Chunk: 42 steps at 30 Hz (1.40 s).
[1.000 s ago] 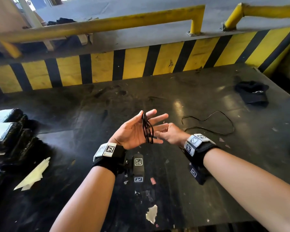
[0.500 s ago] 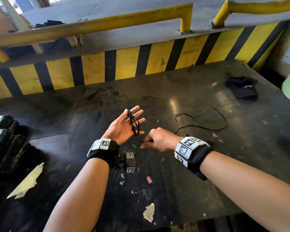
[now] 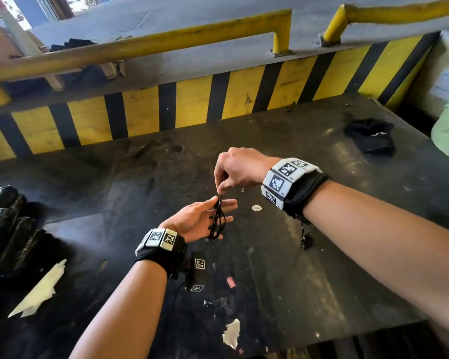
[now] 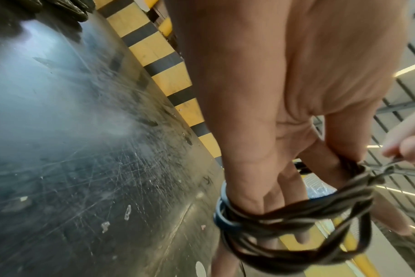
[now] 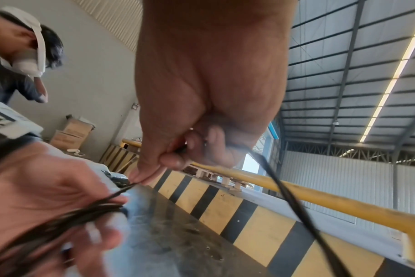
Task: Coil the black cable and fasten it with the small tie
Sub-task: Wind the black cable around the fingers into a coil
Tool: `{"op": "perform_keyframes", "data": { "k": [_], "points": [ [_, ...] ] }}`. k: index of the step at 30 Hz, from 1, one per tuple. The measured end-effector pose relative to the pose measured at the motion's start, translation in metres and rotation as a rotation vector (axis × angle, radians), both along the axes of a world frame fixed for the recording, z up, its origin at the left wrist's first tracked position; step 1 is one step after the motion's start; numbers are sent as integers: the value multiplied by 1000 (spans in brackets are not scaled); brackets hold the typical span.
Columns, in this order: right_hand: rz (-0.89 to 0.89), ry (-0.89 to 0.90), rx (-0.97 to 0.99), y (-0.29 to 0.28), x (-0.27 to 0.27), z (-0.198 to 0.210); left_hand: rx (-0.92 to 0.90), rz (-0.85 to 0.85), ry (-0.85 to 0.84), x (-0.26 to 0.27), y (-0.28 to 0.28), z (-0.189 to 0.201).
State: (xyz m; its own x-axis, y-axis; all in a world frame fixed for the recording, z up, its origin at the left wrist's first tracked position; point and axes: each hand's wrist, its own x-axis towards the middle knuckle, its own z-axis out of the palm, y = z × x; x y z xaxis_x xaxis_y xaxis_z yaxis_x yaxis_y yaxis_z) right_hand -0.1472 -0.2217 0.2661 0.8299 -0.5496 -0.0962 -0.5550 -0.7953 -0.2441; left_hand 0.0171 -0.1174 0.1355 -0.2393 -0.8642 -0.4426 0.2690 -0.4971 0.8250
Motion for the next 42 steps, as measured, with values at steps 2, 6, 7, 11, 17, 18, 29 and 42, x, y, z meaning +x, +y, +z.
{"op": "perform_keyframes", "data": {
  "k": [2, 6, 7, 11, 17, 18, 29, 42],
  "points": [
    [4, -21, -20, -8, 3, 5, 8, -41, 36, -2, 5, -2],
    [-19, -71, -16, -20, 6, 2, -16, -78, 144, -8, 12, 0],
    [-29, -94, 2, -22, 7, 1, -28, -82, 161, -10, 13, 3],
    [-45, -154, 99, -28, 8, -13, -58, -98, 178, -15, 13, 12],
    [-74, -265, 298, -38, 1, -39, -91, -124, 262, -17, 16, 20],
    [-94, -287, 353, -38, -2, -45, -101, -119, 280, -18, 16, 22],
    [-158, -497, 817, 14, -23, -126, -262, -29, 395, -17, 1, 47],
    [-94, -121, 492, 45, -17, -126, -221, 312, 278, -3, -15, 7]
  ]
}}
